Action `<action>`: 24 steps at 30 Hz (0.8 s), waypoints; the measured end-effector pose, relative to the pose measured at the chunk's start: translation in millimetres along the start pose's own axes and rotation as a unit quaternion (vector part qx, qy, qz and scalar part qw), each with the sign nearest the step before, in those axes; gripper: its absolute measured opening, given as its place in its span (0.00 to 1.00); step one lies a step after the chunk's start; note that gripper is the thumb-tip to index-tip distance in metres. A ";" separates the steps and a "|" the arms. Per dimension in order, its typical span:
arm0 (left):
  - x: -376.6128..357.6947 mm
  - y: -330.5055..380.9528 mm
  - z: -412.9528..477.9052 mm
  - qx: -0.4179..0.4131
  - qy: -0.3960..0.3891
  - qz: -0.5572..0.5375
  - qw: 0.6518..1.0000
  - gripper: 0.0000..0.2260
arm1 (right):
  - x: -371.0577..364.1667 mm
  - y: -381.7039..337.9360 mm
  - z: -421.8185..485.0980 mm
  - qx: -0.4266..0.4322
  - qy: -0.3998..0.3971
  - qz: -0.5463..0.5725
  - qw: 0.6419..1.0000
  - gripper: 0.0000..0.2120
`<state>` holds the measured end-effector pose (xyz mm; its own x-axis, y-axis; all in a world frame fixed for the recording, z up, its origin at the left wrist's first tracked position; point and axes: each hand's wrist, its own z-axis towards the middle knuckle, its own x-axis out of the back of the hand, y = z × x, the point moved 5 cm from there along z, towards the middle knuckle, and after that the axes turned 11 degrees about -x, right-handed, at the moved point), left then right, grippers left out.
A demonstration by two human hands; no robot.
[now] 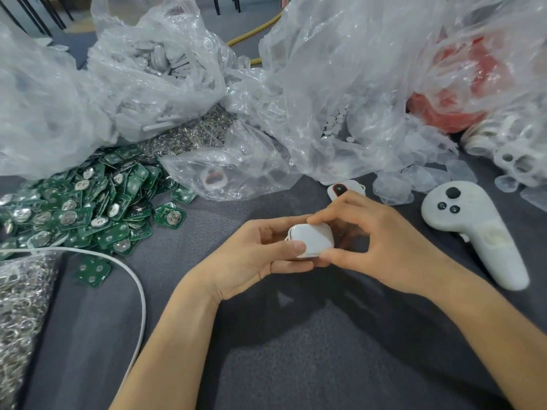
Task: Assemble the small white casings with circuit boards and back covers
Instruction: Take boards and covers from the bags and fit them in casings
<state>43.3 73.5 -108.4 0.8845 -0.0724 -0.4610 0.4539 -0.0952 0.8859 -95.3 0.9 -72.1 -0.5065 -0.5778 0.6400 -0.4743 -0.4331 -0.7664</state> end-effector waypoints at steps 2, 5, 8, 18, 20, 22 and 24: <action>0.5 0.9 -0.4 0.004 0.000 0.000 1.000 0.18 | -1.7 1.8 0.6 -0.016 -0.003 0.035 0.999 0.19; 0.9 1.2 -0.2 0.003 0.003 -0.004 1.000 0.19 | -2.9 7.8 2.9 -0.047 -0.007 0.072 0.996 0.19; 2.4 0.6 -0.1 -0.002 0.012 0.003 1.000 0.19 | -7.7 13.0 4.1 -0.080 -0.046 0.129 0.987 0.17; 0.1 -1.2 2.5 -0.038 0.025 0.032 0.998 0.16 | -19.1 20.0 6.6 -0.138 -0.024 0.376 0.916 0.07; 0.4 -2.1 2.8 -0.052 0.041 0.032 0.997 0.16 | -18.5 20.8 7.7 -0.144 0.001 0.373 0.917 0.06; -1.1 -3.1 3.1 -0.062 0.047 0.043 0.996 0.17 | -17.4 23.4 9.1 -0.156 0.015 0.364 0.918 0.04; -2.8 -3.5 3.6 -0.067 0.046 0.053 0.995 0.17 | -16.9 25.9 9.7 -0.168 0.016 0.350 0.921 0.04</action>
<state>38.8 70.4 -110.4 0.9316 0.0169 -0.3630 0.3621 0.0415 0.9312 -92.0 -7.2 -103.3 -0.7914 -0.6113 -0.0001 -0.2166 0.2805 -0.9351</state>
